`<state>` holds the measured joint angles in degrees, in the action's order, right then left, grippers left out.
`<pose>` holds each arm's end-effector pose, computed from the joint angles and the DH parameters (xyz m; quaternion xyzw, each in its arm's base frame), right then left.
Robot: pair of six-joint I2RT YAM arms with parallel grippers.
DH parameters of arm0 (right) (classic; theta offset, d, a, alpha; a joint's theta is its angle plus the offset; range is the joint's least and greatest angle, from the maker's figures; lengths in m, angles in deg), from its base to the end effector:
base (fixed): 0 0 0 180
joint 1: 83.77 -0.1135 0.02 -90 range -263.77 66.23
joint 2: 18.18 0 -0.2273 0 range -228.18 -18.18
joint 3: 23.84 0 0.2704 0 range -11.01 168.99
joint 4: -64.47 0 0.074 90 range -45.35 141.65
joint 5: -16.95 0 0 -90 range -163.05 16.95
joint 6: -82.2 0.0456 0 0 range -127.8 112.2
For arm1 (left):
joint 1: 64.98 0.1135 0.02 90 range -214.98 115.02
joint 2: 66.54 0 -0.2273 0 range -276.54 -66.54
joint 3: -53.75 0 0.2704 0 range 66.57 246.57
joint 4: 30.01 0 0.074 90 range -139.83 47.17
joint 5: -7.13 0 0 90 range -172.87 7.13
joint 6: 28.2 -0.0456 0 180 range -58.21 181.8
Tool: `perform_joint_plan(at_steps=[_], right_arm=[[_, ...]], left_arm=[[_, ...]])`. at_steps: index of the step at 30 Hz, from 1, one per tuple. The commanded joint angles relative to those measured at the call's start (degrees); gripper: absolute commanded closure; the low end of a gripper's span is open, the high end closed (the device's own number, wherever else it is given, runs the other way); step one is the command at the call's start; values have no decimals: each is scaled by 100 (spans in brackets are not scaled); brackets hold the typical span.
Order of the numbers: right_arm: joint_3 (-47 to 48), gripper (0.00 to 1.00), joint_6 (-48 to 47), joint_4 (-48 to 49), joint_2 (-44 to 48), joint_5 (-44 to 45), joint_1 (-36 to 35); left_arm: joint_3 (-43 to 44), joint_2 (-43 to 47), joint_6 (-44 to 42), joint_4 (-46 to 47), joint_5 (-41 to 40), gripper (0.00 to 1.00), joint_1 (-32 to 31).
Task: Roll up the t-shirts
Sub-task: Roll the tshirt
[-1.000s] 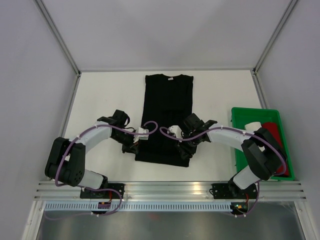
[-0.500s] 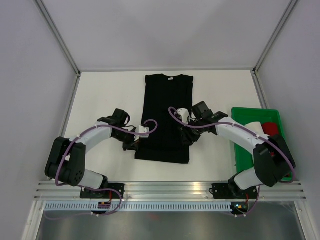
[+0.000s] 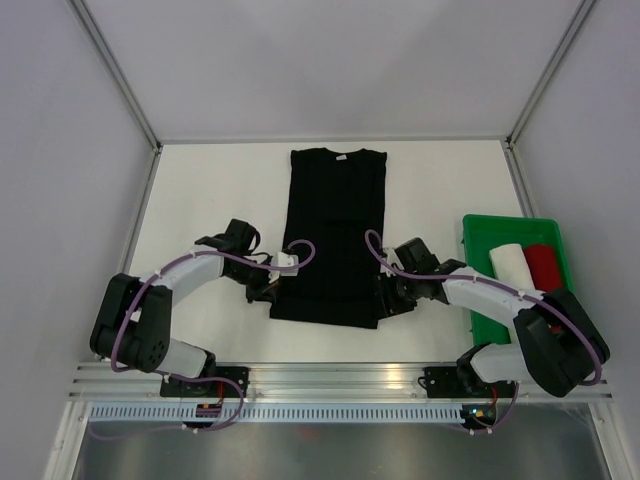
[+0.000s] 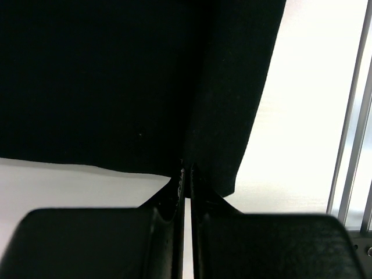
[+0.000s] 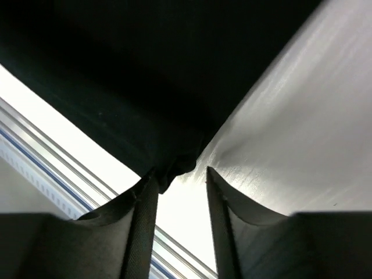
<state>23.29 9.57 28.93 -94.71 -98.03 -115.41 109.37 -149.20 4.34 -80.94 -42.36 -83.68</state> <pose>0.2040 0.1483 0.0973 -0.1649 0.9399 0.2800 0.1052 0.2315 -0.1096 0.1097 0.6040 0.7120 -0.2922 0.2070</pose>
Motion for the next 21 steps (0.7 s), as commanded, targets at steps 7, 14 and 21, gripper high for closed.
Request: perform_joint_plan(at_steps=[7,14,21], right_arm=[[-451,89,830,1094,122,520,0],[-530,98,751,972,112,537,26],[-372,66,470,875,279,502,35]], left_arm=[[-202,109,515,724,-535,98,24],[-281,83,507,1025,-852,98,-20],[-159,258,612,1033,-781,45,-125]])
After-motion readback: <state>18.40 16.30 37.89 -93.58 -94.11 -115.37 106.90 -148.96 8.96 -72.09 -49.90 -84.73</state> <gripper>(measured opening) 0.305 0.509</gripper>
